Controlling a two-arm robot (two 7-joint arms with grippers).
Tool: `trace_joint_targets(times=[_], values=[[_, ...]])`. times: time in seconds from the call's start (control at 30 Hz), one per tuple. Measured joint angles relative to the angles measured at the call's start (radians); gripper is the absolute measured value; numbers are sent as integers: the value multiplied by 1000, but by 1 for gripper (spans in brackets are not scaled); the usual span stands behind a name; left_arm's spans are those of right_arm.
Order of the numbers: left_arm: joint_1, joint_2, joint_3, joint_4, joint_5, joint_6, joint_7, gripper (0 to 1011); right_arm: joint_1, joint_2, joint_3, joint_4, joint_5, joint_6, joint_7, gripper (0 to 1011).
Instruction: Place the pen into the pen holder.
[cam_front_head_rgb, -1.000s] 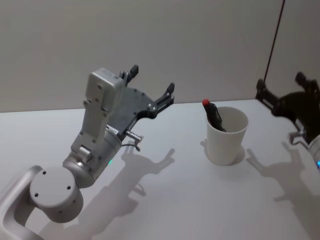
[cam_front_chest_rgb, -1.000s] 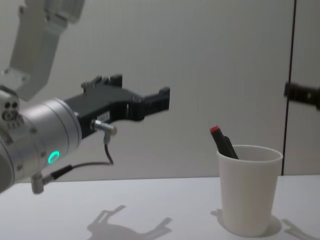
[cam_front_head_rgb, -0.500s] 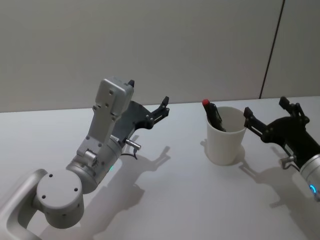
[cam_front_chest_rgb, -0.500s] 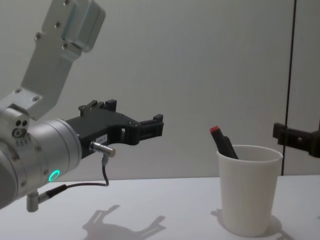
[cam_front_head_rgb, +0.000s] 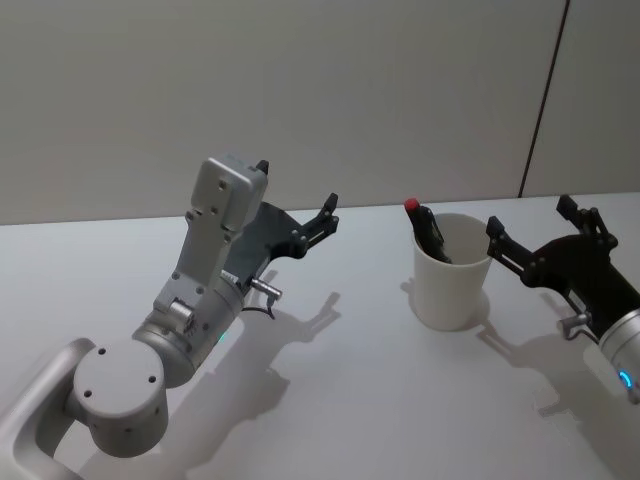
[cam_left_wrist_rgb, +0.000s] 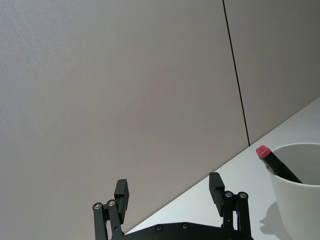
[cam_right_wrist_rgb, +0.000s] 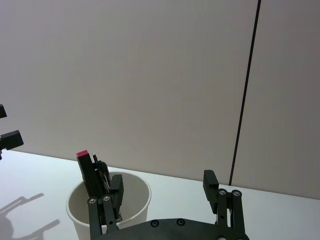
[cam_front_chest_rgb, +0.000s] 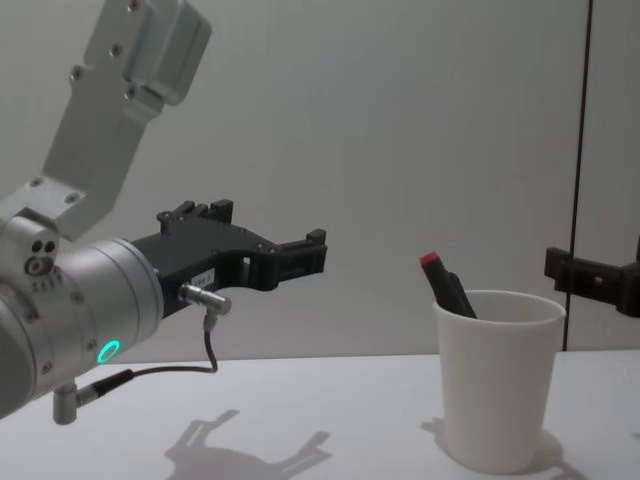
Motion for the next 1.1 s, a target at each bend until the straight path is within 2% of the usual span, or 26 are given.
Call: trace_joint_targets(times=[1.1], values=[[0, 0, 0, 0, 0, 0, 0, 1001, 0, 0, 0, 0, 0, 0, 0, 1001]])
